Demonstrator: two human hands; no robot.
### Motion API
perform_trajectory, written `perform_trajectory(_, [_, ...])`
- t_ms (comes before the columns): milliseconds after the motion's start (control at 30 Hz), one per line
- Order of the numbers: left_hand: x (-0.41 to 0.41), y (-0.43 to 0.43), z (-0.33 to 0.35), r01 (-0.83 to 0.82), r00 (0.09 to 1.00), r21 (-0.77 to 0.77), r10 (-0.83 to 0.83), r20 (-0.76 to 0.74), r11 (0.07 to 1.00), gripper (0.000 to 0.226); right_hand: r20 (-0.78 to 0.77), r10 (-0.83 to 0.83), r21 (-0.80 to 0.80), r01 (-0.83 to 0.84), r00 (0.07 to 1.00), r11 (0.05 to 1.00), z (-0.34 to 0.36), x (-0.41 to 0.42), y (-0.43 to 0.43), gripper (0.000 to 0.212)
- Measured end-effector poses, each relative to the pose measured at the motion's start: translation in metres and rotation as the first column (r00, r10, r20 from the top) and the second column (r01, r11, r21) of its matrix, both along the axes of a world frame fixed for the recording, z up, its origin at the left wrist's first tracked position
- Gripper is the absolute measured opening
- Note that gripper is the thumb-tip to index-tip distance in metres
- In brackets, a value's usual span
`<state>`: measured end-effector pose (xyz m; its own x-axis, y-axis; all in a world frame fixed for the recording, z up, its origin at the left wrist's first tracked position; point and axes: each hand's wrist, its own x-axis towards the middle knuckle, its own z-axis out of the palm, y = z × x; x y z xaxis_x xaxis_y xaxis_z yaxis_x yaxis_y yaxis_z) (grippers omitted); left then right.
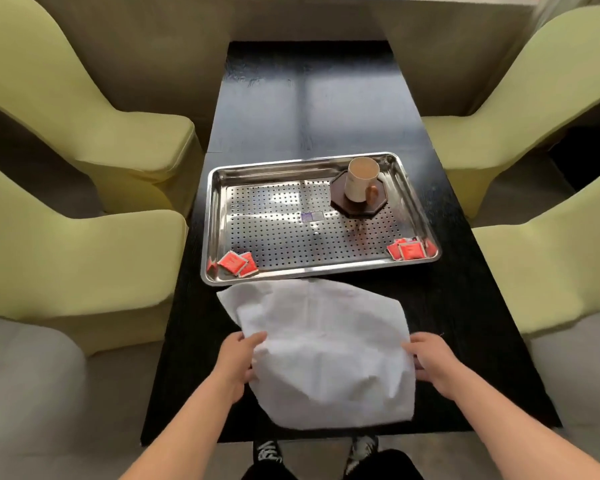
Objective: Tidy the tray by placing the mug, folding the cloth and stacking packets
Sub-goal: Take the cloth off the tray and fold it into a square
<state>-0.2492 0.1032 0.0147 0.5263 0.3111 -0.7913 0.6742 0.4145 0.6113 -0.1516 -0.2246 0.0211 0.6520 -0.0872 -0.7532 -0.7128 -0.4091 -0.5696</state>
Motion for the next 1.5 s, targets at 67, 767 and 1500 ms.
perform_trajectory(67, [-0.012,-0.001,-0.019,-0.098,0.994,-0.007,0.098,-0.043,0.995,0.026,0.012,-0.12,0.048,0.119,0.993,0.992,-0.013,-0.003,-0.006,0.016])
perform_trajectory(767, [-0.044,-0.022,-0.04,-0.523,0.848,-0.294,0.523,-0.087,0.8,0.016,0.283,0.12,-0.118,-0.09,0.951,0.989,-0.009,-0.031,-0.032,0.021])
perform_trajectory(1500, [-0.066,-0.02,-0.037,0.005,0.951,0.602,0.183,-0.251,0.799,0.052,0.181,0.179,-0.168,-0.148,0.967,0.975,-0.032,0.006,-0.037,0.038])
